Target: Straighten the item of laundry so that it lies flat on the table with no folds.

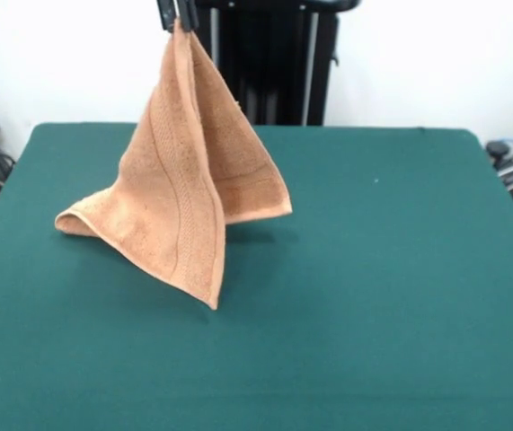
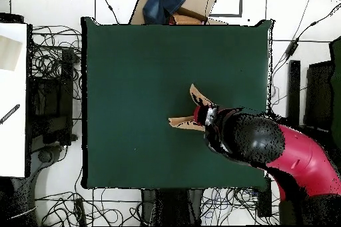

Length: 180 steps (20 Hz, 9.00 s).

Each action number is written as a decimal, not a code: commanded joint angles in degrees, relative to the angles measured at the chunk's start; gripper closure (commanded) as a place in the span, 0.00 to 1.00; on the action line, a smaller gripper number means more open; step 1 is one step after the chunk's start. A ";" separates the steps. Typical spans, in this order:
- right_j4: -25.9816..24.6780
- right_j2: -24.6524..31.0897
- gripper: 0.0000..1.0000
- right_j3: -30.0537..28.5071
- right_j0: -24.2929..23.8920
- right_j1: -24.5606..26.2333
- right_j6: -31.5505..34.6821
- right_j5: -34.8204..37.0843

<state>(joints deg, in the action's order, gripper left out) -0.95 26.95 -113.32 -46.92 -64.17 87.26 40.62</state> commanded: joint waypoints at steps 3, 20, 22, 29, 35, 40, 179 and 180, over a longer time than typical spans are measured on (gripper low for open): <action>2.06 3.14 1.00 -4.29 4.81 -1.33 2.36 2.36; 2.21 -4.93 1.00 -0.39 21.26 1.88 17.15 -2.07; 2.49 -5.49 1.00 -0.20 21.57 1.90 16.70 -1.82; 3.20 -6.91 1.00 1.04 22.91 2.16 16.16 -0.61; 4.09 -7.27 1.00 3.63 23.37 1.55 15.32 2.95; 3.74 -7.80 1.00 13.81 22.86 -4.30 17.74 23.22; 14.77 -8.80 1.00 -15.21 6.75 -8.98 -17.54 4.24; 14.69 -8.60 1.00 -15.27 6.71 -8.89 -17.48 3.98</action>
<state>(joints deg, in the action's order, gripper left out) 12.04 15.30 -120.58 -39.50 -76.76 79.62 49.70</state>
